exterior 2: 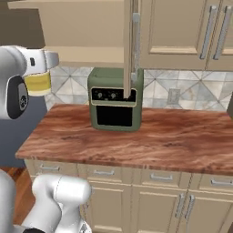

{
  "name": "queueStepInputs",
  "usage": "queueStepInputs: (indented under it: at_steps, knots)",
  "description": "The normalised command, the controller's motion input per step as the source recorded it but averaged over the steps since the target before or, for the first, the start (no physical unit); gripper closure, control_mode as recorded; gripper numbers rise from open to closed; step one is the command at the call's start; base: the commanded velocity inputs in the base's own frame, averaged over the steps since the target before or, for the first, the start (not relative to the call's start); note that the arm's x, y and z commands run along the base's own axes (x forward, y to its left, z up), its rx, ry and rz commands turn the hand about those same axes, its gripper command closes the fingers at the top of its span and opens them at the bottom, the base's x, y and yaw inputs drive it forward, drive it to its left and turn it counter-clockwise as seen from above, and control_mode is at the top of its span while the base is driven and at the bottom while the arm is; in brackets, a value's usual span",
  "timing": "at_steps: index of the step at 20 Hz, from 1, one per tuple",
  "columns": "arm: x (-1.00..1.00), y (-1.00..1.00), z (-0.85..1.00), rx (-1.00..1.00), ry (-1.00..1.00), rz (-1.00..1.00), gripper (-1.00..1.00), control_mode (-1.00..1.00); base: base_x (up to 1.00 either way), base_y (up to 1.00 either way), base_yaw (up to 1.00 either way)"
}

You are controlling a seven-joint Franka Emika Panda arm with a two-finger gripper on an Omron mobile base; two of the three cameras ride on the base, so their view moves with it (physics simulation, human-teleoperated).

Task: The dining table condiment station is running low on mayonnaise. Refill the condiment station by opening the cabinet and taking the mayonnaise from the cabinet and placing it on the dining table.

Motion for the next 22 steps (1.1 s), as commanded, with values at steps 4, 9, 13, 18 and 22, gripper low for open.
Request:
queueStepInputs:
  at_steps: [4, 9, 13, 18, 22]
  knots:
    - [0.0, 0.0, 0.0, 0.0, 0.0, 0.0, 1.0, 1.0, -0.91, 0.33, -0.52]
    - [0.0, 0.0, 0.0, 0.0, 0.0, 0.0, 1.0, 1.0, -0.71, 0.25, -0.68]
    - [0.0, 0.0, 0.0, 0.0, 0.0, 0.0, 1.0, 1.0, -0.62, 0.11, -0.75]
    - [0.0, 0.0, 0.0, 0.0, 0.0, 0.0, 1.0, 1.0, -0.6, 0.0, -0.79]
    - [0.0, 0.0, 0.0, 0.0, 0.0, 0.0, 1.0, 1.0, -0.49, 0.0, -0.83]
